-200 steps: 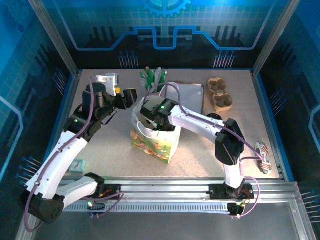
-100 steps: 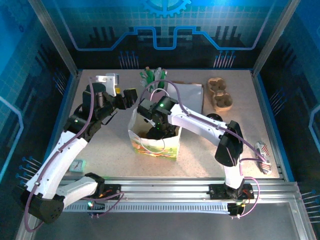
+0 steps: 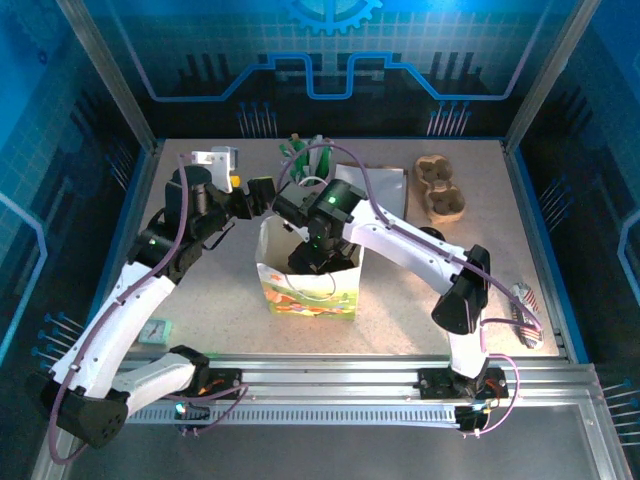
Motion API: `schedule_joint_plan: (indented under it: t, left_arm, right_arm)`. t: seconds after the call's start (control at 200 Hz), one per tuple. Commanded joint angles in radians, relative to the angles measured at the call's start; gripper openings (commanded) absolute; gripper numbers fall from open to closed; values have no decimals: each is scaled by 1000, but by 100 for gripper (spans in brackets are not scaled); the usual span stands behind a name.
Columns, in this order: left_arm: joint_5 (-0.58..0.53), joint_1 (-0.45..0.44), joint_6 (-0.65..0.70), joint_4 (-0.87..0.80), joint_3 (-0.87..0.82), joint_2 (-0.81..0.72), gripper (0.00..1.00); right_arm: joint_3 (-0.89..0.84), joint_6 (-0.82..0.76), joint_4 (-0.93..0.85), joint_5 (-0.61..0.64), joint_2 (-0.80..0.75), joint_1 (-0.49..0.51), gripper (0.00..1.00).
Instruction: Pack the takeout coffee
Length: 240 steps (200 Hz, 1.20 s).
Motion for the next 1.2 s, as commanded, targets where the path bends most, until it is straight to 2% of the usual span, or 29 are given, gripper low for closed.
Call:
schedule_joint_plan:
  t: [0.0,0.915,1.196]
  left_arm:
    - [-15,8,5,28,-12,-16,82]
    - [-17,8,11,27,-12,-6,84]
    - [-17,8,12,27,-12,-2,85]
  right_arm:
    - [60,-18,-54,16,-43,15,100]
    - [386,-66,-186,82,-45,52,100]
    - [420,-68,-193,103,-71,59,100]
